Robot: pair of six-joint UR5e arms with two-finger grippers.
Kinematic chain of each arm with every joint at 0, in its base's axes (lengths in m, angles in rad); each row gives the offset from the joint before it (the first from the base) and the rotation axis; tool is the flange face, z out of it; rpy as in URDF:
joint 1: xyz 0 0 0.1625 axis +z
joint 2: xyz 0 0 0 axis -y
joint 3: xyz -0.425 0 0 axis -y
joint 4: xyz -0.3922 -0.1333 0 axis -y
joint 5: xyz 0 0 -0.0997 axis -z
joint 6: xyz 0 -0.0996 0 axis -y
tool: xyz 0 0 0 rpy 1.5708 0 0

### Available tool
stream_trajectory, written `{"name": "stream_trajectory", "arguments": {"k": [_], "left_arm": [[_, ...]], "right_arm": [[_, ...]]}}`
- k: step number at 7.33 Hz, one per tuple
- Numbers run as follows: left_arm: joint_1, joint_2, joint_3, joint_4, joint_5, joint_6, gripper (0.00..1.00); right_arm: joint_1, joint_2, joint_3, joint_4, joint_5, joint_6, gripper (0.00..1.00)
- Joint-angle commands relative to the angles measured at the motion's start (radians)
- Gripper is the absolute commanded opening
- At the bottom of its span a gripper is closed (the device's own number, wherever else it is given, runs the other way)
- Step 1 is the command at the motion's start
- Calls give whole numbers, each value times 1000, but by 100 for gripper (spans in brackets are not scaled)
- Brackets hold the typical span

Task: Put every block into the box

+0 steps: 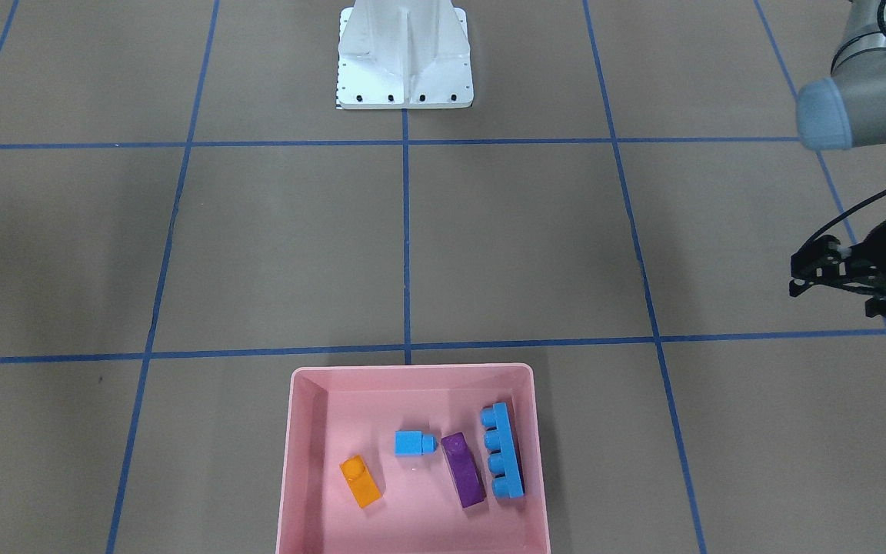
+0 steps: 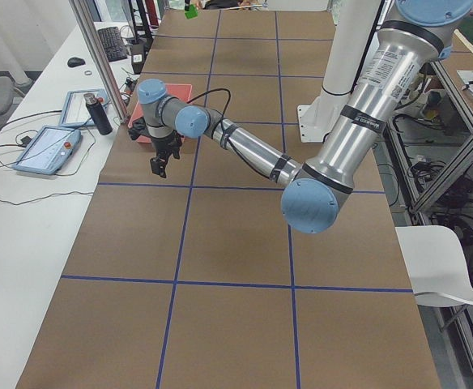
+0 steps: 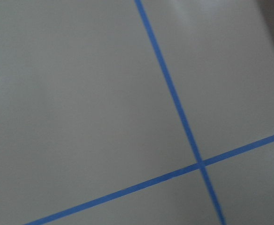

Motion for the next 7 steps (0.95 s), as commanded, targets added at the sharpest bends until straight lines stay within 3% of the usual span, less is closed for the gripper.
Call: {"name": "stream_trajectory", "arguments": {"k": [1, 4, 5, 7], "left_arm": [[-140, 105, 5, -1, -13, 182, 100], [-213, 158, -3, 3, -18, 272, 100], [-213, 158, -3, 3, -59, 271, 100], [-213, 158, -3, 3, -71, 268, 100]], "right_arm": [[-150, 192, -83, 1, -113, 228, 0], [-342, 491, -325, 4, -364, 484, 0], [-385, 582, -432, 28, -404, 515, 0], [-447, 674, -642, 218, -478, 660, 0]]}}
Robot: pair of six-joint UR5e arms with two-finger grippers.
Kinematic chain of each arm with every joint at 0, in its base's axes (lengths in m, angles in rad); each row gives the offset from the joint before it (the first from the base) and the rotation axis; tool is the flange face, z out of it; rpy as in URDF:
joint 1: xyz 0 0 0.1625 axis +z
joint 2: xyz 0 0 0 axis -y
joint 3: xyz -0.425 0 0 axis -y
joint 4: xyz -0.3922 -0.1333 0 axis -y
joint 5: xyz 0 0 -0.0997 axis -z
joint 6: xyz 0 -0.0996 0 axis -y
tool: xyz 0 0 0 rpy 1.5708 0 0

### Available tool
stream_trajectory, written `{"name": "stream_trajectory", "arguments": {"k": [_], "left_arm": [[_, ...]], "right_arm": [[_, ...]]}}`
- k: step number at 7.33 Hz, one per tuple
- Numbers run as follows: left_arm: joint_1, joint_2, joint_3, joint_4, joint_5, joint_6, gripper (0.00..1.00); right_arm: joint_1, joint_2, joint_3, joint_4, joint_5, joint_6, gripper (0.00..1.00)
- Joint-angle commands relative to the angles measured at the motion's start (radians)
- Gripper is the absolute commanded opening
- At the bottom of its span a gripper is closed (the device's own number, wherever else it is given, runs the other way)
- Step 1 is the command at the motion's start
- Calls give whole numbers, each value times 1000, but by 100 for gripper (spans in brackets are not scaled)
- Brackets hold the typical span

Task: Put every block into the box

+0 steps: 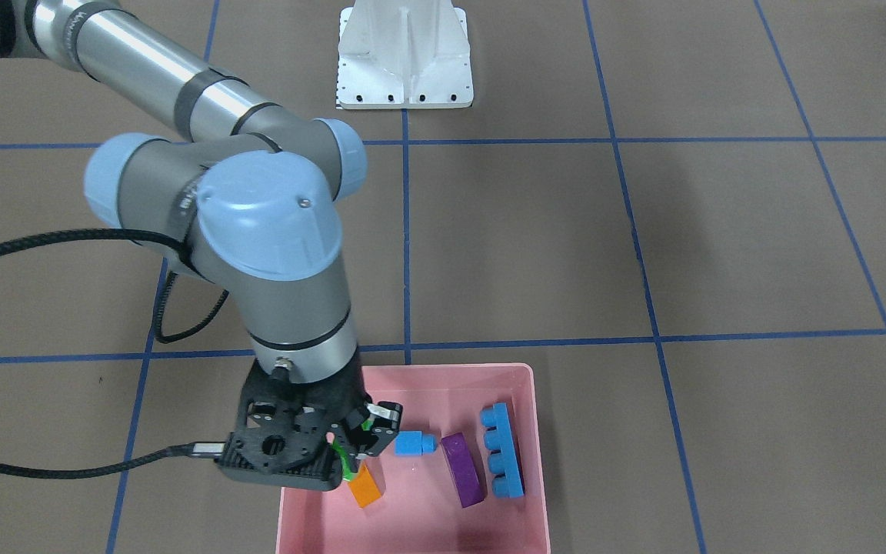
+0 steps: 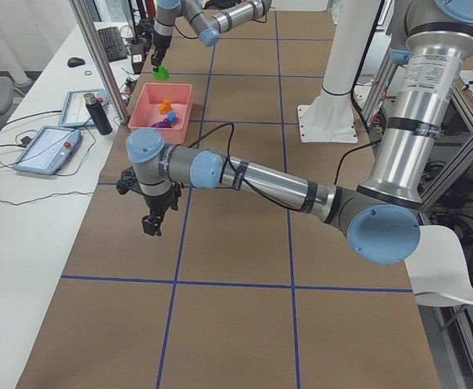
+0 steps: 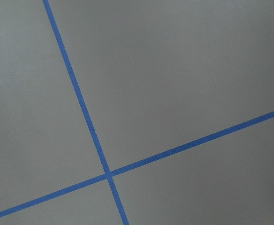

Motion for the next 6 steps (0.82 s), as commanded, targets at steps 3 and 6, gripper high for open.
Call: {"name": "stream_trajectory", "arguments": {"k": [3, 6], "left_arm": [[1, 2, 1, 0, -9, -7, 100], [-1, 89, 4, -15, -8, -6, 100]], "right_arm": [[-61, 69, -131, 80, -54, 122, 100], [30, 65, -33, -117, 111, 0, 100]]}}
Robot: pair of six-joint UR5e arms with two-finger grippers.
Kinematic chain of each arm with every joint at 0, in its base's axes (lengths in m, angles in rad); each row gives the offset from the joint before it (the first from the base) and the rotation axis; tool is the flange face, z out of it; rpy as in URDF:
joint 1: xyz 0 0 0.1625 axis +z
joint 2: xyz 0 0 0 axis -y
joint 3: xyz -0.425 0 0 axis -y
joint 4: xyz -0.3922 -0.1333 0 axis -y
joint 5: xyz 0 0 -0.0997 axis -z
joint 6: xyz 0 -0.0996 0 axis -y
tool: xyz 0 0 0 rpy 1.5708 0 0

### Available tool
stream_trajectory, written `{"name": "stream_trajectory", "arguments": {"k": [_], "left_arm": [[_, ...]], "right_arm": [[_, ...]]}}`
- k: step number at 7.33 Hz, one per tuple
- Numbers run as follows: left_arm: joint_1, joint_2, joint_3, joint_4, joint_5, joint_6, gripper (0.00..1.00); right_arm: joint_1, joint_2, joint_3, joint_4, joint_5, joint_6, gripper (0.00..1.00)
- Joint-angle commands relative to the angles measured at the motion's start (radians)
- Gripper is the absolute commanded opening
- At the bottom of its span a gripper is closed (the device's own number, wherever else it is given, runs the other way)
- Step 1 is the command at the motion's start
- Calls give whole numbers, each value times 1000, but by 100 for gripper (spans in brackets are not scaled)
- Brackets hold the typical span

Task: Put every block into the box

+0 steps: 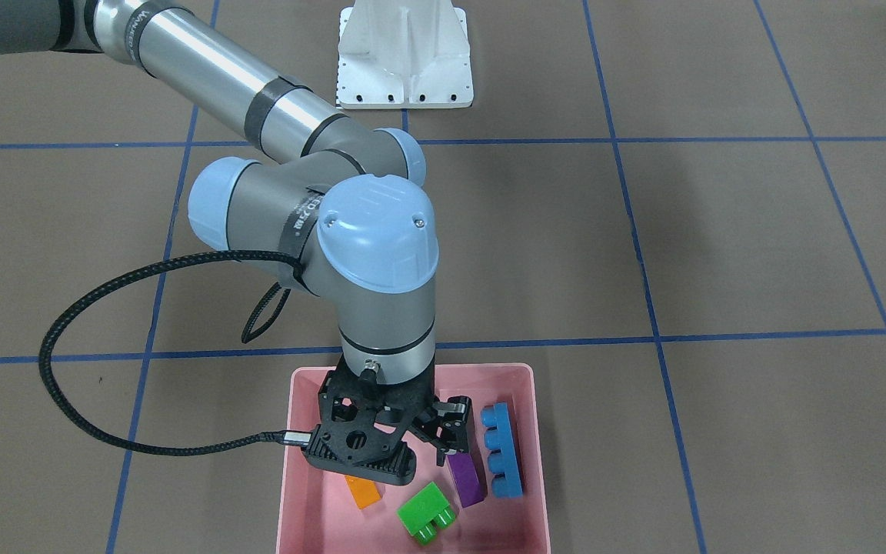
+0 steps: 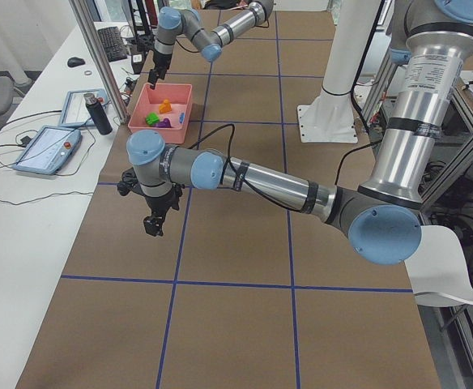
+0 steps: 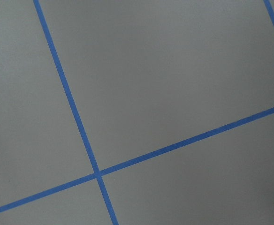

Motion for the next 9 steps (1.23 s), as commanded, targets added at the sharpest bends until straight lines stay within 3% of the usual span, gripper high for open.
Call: {"name": "stream_trajectory", "arguments": {"k": [1, 3, 6, 7, 9], "left_arm": [[-8, 66, -2, -17, -2, 6, 100], [-28, 125, -6, -84, -5, -1, 100], [-109, 218, -50, -91, -44, -9, 100], [-111, 285, -95, -98, -44, -17, 100], [-111, 279, -112, -104, -40, -14, 100]], "right_arm": [[95, -26, 102, -159, 131, -145, 100], [181, -191, 250, -166, 242, -258, 100], [316, -454, 426, -171, 299, -512, 100], [380, -536, 449, -167, 357, -639, 100], [515, -730, 484, -158, 417, -921, 100]]}}
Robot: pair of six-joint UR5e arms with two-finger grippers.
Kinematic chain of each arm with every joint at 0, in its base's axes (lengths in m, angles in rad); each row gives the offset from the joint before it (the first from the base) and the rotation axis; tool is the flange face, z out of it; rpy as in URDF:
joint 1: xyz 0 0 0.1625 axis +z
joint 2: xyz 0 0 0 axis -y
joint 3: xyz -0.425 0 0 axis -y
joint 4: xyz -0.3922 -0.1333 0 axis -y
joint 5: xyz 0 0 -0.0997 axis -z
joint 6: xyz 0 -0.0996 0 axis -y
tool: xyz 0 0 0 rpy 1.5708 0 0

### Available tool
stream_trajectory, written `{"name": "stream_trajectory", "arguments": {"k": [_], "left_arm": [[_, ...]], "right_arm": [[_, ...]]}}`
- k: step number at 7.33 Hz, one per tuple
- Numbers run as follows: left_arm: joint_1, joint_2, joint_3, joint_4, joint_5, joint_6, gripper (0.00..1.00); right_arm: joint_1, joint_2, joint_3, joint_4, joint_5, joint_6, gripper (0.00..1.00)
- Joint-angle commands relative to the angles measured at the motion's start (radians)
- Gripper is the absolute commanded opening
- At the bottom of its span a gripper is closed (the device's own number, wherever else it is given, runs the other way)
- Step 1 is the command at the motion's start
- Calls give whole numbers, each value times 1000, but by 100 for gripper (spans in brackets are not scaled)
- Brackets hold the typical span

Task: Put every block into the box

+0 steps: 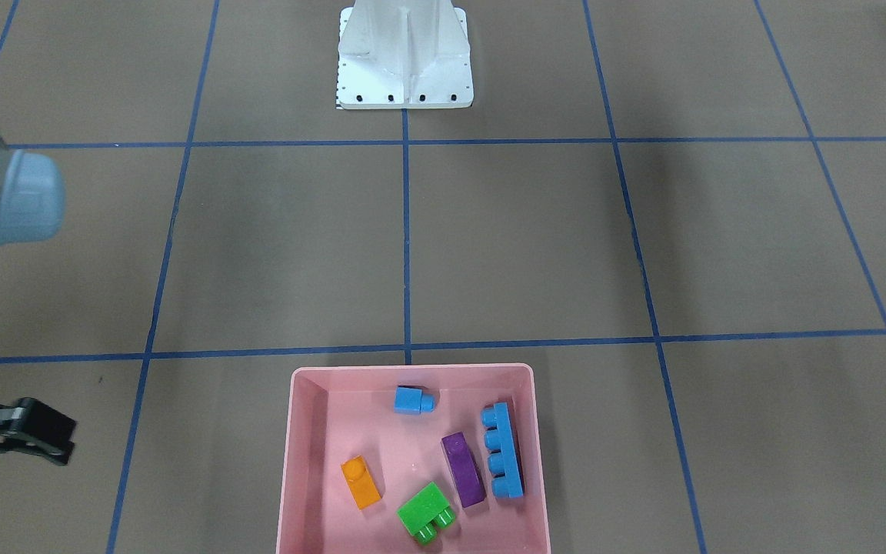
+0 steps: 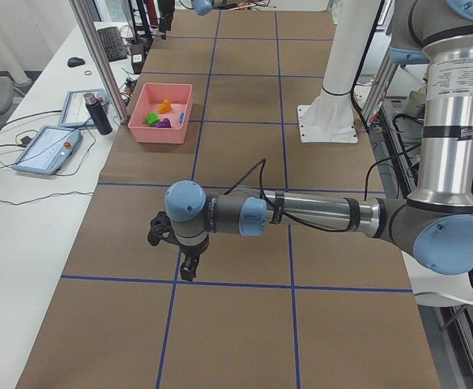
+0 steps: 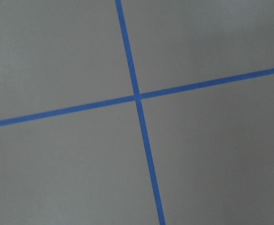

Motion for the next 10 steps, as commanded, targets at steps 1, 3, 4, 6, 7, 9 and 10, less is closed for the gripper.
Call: {"name": "stream_trajectory", "arguments": {"k": [1, 3, 4, 6, 7, 9, 10], "left_arm": [[-3, 20, -17, -6, 8, 2, 100], [-3, 24, -52, -46, 1, -3, 100], [-1, 17, -38, -37, 7, -3, 100], [8, -17, -37, 62, 13, -5, 100], [8, -15, -47, 72, 12, 0, 100], [6, -15, -55, 72, 12, 3, 100], [6, -14, -60, 72, 12, 3, 100]], "right_arm": [[150, -216, 42, 8, 44, -318, 100], [224, -412, 91, 11, 91, -551, 100], [266, -496, 123, 8, 94, -616, 100], [314, -679, 242, 0, 81, -598, 100], [314, -745, 287, 6, 67, -594, 100], [298, -766, 323, 12, 55, -479, 100], [288, -764, 323, 35, 54, -476, 100]]}}
